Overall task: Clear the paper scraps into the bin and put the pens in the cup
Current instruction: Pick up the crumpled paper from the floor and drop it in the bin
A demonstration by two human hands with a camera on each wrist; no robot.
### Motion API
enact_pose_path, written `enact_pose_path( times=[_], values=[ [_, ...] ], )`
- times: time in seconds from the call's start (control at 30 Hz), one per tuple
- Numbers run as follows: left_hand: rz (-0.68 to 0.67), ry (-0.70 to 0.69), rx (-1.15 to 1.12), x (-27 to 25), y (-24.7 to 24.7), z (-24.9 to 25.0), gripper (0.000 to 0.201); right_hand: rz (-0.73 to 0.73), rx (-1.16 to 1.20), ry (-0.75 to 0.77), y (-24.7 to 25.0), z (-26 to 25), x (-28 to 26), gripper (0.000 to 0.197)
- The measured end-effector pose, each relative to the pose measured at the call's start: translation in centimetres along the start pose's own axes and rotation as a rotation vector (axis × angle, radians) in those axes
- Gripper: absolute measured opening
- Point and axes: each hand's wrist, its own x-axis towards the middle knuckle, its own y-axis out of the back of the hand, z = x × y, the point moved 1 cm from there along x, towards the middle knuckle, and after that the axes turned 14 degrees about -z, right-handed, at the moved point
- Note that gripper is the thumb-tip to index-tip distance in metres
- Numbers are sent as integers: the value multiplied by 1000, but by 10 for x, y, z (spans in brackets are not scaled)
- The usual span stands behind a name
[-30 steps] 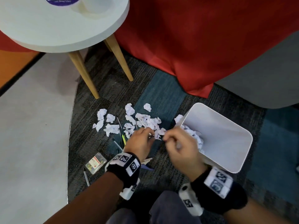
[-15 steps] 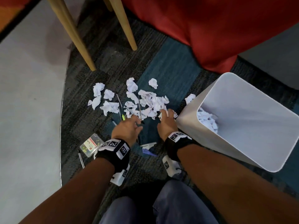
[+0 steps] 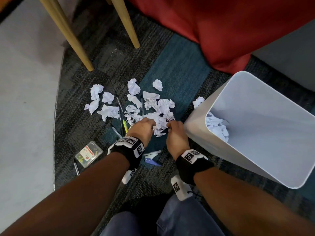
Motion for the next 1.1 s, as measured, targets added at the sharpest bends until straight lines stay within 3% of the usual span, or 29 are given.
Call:
enact_pose_path(
  times=[0.07, 0.17, 0.27, 0.43, 0.6, 0.73, 0.97, 1.1],
  values=[
    [-40, 6, 44, 13, -4, 2, 40, -57, -32, 3, 2, 8, 8, 54],
    [-104, -34, 113, 30, -15, 9, 46, -293, -113, -50, 2, 14, 25, 75],
    [-170, -1, 123, 43, -32, 11, 49, -427, -203, -39, -1, 14, 31, 60],
    [-185, -19, 112, 42, -57, 10, 39, -457, -244, -115, -18, 26, 25, 39],
    [-151, 51, 49, 16, -59, 11, 22, -472, -280, -103, -36, 38, 20, 49],
    [-104, 82, -64, -6, -56, 22, 15, -463, -250, -162, -44, 36, 26, 44],
    [84, 18, -272, -45, -31, 34, 27, -455, -217, -157, -31, 27, 18, 40],
    [272, -67, -370, -78, 11, 52, 22, -323, -178, 11, 7, -3, -31, 45]
  ],
)
